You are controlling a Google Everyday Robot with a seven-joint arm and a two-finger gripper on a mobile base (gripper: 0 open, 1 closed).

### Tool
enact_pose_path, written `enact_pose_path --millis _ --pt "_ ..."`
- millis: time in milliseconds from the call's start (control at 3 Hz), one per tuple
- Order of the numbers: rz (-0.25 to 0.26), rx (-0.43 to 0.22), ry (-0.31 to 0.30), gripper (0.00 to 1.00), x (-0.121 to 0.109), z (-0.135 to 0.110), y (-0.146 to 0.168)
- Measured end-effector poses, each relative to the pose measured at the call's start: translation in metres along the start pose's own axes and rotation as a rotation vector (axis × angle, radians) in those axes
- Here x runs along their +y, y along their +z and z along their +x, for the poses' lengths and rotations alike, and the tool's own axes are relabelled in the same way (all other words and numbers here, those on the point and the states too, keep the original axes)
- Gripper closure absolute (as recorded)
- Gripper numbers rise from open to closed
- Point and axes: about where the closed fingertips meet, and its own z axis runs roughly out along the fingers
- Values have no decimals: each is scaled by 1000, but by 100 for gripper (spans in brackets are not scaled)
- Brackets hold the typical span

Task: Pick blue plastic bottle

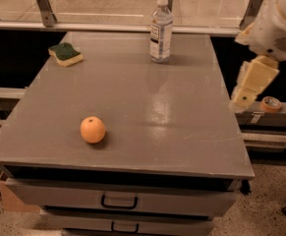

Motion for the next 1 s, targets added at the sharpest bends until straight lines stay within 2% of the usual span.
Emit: enact_pose_path --millis 667,1000 --pt "86 -160 58 0 -116 -55 71" --pt "128 -251 99 0 -159 -88 94"
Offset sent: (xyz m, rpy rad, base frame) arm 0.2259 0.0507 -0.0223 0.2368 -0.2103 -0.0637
